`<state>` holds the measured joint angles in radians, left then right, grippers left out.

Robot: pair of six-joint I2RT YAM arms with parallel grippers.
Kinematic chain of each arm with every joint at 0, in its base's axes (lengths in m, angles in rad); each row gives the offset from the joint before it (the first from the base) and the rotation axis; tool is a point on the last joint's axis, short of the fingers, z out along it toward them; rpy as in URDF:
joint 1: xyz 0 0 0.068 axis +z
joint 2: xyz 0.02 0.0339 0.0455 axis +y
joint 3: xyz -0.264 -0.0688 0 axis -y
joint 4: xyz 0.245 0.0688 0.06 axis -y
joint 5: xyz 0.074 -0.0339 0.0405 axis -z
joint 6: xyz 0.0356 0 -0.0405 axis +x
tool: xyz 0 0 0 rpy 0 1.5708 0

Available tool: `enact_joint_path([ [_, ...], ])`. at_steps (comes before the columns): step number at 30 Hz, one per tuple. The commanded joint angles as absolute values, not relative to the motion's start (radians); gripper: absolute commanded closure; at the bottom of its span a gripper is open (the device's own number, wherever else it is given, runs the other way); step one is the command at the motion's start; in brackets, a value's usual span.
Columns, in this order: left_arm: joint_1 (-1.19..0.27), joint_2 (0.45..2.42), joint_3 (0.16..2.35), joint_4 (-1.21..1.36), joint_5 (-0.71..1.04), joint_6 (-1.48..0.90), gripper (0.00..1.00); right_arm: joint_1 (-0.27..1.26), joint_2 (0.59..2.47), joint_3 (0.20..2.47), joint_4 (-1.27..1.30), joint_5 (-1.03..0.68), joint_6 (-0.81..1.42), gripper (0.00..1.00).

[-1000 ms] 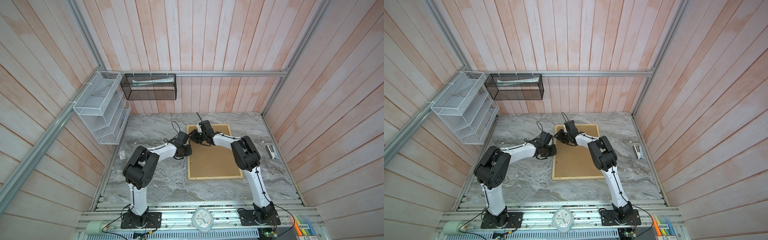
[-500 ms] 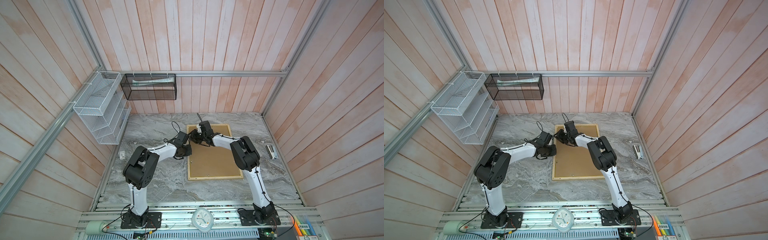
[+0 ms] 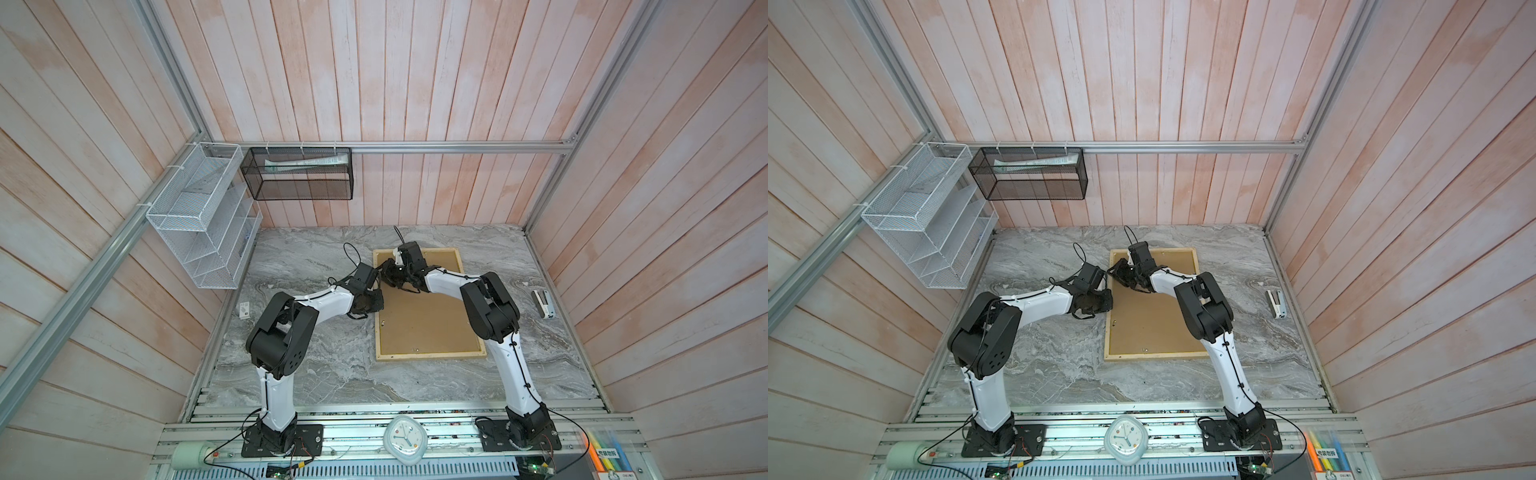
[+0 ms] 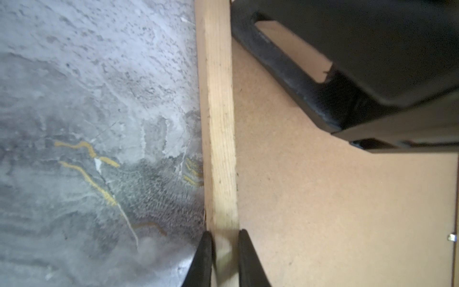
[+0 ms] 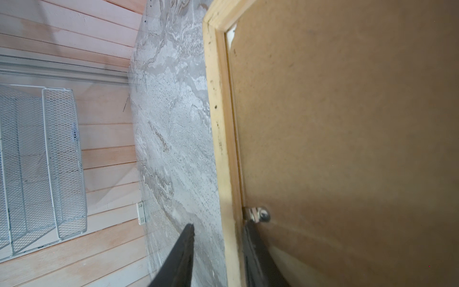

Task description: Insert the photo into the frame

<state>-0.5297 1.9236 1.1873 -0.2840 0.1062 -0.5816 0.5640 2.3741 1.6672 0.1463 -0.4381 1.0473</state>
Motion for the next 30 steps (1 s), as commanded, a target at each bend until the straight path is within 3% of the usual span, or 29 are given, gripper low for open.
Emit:
enact_joint_path([
  [1,-0.559,1.899,1.167,-0.361,0.176,-0.617,0.9,0.564,2.4,1.586,0.124,-0.368,1.056,0.64],
  [14,-0.555,1.893,1.159,-0.344,0.18,-0.62,0.9,0.606,2.285,1.423,0.211,-0.246,1.143,0.65],
  [30,-0.554,1.871,1.106,-0.311,0.207,-0.592,0.9,0.603,2.375,1.521,0.199,-0.213,1.18,0.65],
])
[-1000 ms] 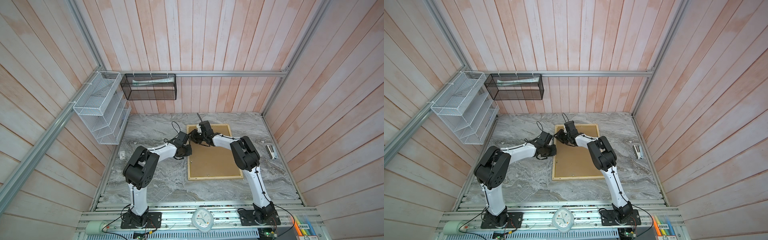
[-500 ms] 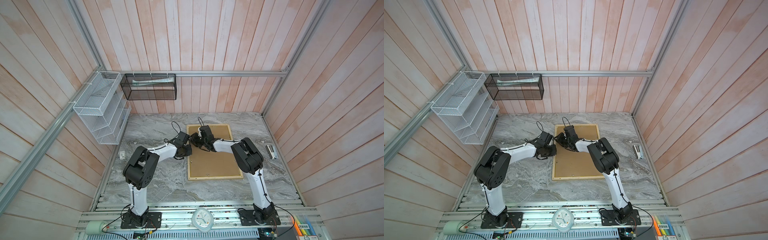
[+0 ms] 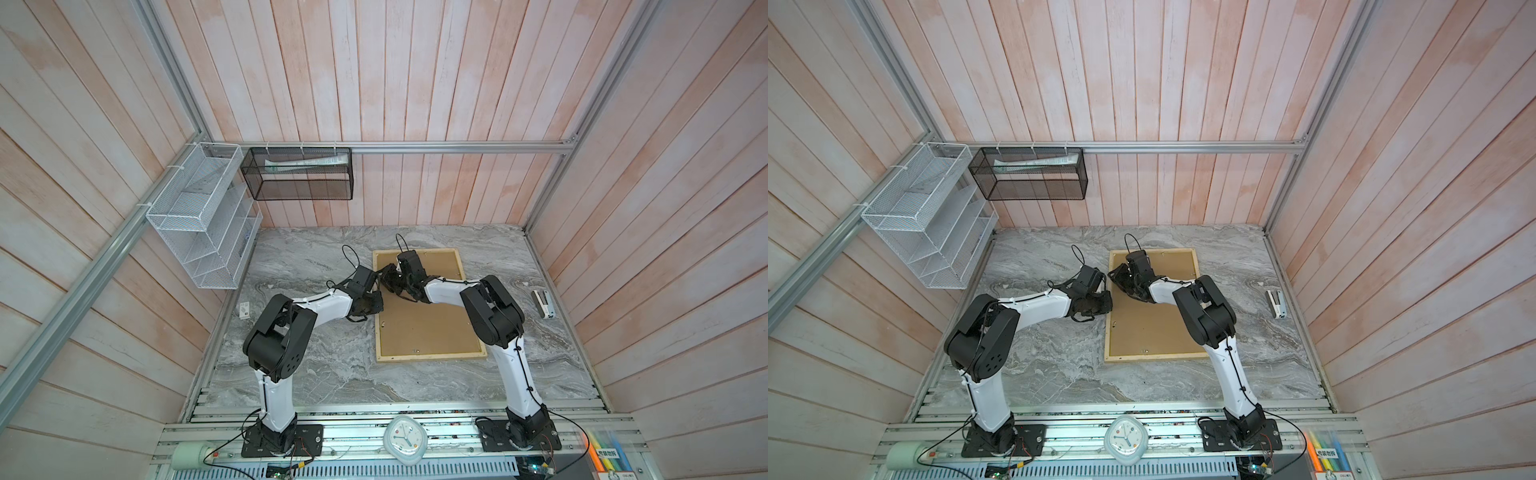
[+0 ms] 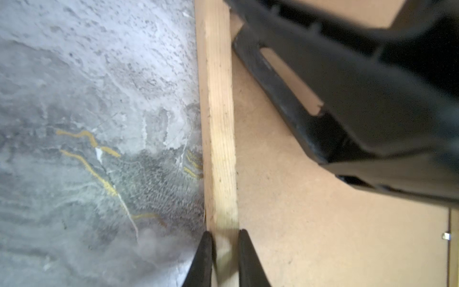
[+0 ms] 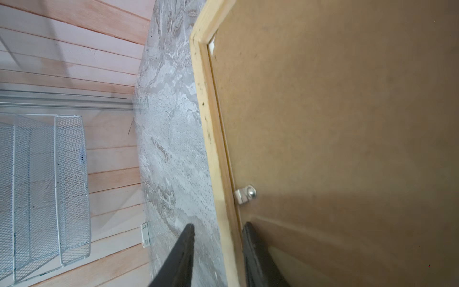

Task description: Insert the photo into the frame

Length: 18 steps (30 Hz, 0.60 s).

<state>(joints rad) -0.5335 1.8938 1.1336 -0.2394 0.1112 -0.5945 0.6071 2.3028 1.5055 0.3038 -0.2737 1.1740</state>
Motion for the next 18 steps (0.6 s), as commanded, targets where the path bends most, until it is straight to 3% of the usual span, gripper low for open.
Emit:
enact_joint_path([
  [1,-0.554,1.873,1.105,-0.314,0.206,-0.591,0.9,0.603,2.38,1.526,0.199,-0.212,1.182,0.65],
  [18,-0.554,1.868,1.12,-0.343,0.191,-0.591,0.9,0.595,2.395,1.518,0.247,-0.264,1.185,0.65],
])
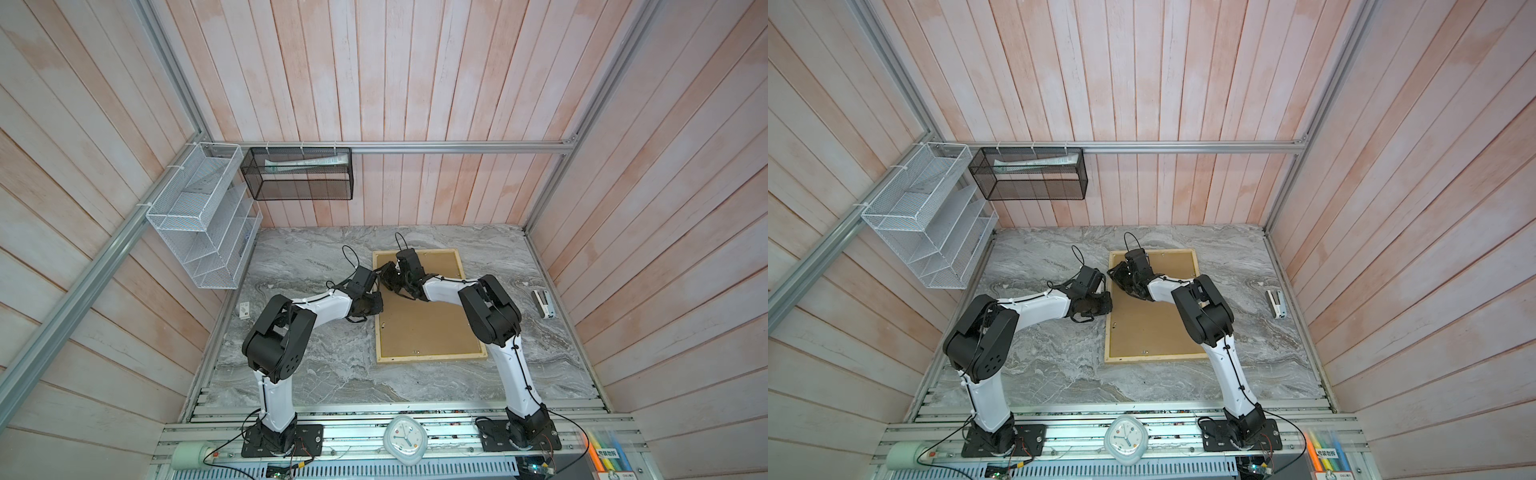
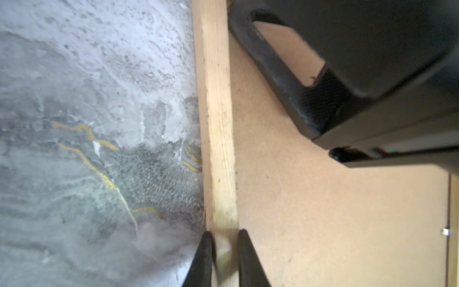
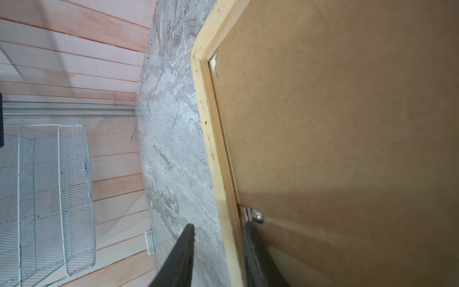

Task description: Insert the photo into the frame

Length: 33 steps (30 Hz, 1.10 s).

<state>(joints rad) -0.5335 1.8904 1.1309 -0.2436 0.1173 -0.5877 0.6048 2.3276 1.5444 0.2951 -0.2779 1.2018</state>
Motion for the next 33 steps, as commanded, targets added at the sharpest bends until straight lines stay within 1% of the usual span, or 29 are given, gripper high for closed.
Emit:
enact_joint_path([
  [1,-0.551,1.868,1.121,-0.345,0.187,-0.591,0.9,0.596,2.379,1.505,0.253,-0.27,1.17,0.65],
  [6,-0.527,1.871,1.13,-0.353,0.184,-0.585,0.9,0.582,2.224,1.421,0.239,-0.256,1.026,0.66],
  [10,-0.505,1.87,1.141,-0.355,0.179,-0.577,0.9,0.537,2.094,1.327,0.226,-0.271,0.939,0.66],
  [15,-0.485,1.877,1.169,-0.339,0.186,-0.568,0.9,0.431,1.97,1.18,0.321,-0.352,0.947,0.66],
  [19,-0.472,1.889,1.191,-0.324,0.182,-0.565,0.9,0.362,1.892,1.12,0.27,-0.347,0.901,0.66],
  [23,-0.444,1.904,1.203,-0.306,0.176,-0.583,0.9,0.295,1.791,1.003,0.28,-0.338,0.898,0.66],
  [27,-0.397,1.913,1.206,-0.287,0.169,-0.613,0.9,0.243,1.76,0.95,0.33,-0.387,0.923,0.66],
  [30,-0.371,1.913,1.206,-0.279,0.168,-0.611,0.9,0.24,1.755,0.965,0.293,-0.385,0.902,0.66],
  [33,-0.351,1.919,1.215,-0.265,0.2,-0.586,0.9,0.245,1.745,0.948,0.312,-0.411,0.904,0.66],
])
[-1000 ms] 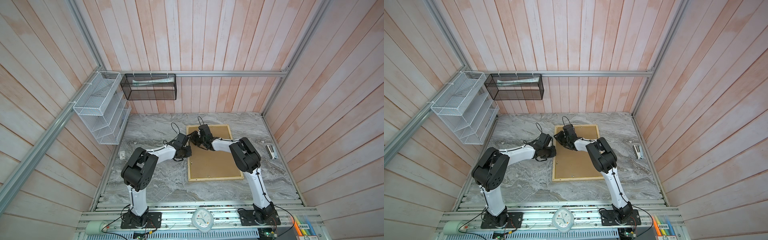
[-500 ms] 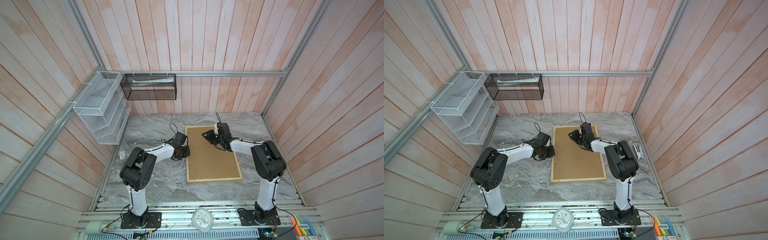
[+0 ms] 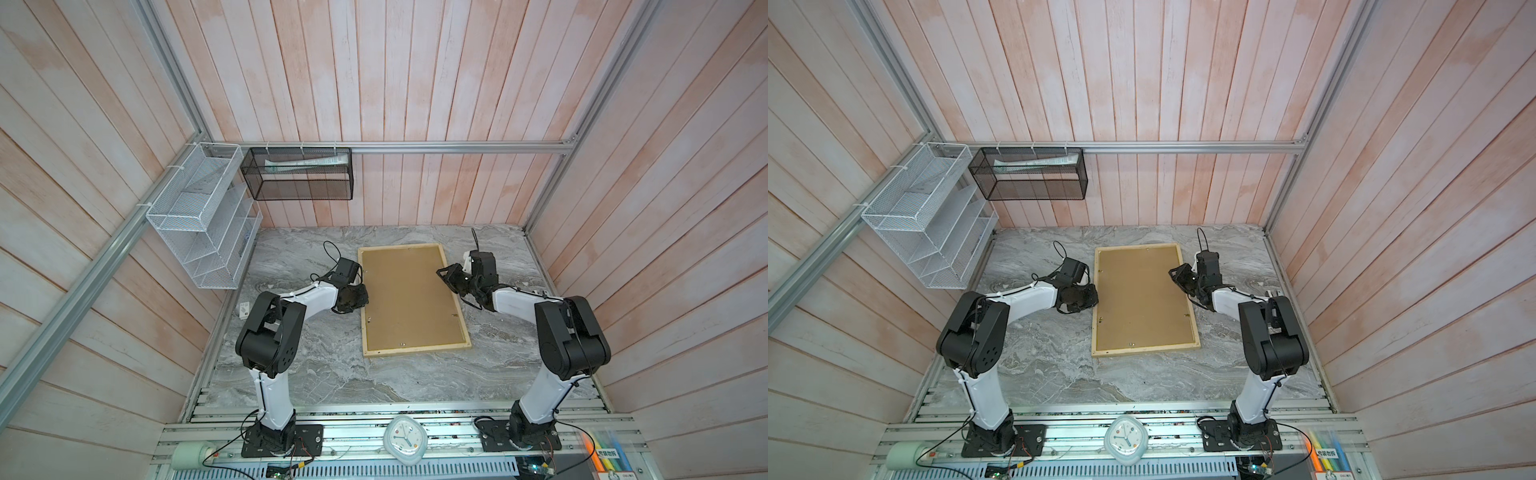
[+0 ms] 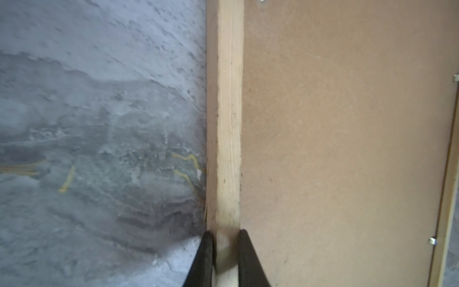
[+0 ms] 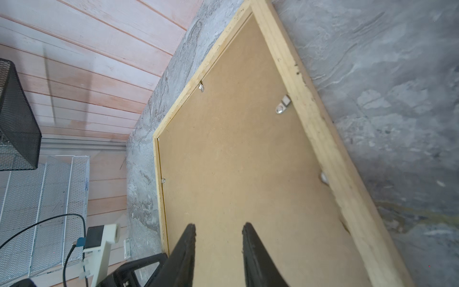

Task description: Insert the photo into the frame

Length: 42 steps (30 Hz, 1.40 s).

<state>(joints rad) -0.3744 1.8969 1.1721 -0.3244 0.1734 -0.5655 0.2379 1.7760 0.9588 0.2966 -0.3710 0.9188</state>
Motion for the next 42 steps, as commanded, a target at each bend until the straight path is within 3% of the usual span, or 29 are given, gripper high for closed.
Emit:
enact_joint_path([
  [1,-0.348,1.919,1.221,-0.261,0.212,-0.575,0.89,0.248,1.739,0.943,0.312,-0.418,0.9,0.66],
  [6,-0.35,1.858,1.218,-0.226,0.245,-0.52,0.67,0.323,1.666,0.904,0.276,-0.393,0.837,0.64],
  [9,-0.351,1.777,1.175,-0.216,0.224,-0.499,0.62,0.4,1.623,0.85,0.299,-0.354,0.811,0.63],
  [18,-0.379,1.433,0.856,-0.205,0.126,-0.51,0.61,0.665,1.661,0.835,0.283,-0.136,0.798,0.64],
  [26,-0.486,1.224,0.564,-0.073,0.088,-0.647,0.66,0.748,1.783,0.847,0.379,-0.184,0.905,0.67],
  [38,-0.559,1.291,0.528,-0.022,0.076,-0.669,0.66,0.819,1.928,1.004,0.376,-0.228,0.946,0.69],
  [42,-0.584,1.367,0.572,-0.043,0.032,-0.669,0.72,0.827,1.964,1.05,0.341,-0.245,0.954,0.69],
])
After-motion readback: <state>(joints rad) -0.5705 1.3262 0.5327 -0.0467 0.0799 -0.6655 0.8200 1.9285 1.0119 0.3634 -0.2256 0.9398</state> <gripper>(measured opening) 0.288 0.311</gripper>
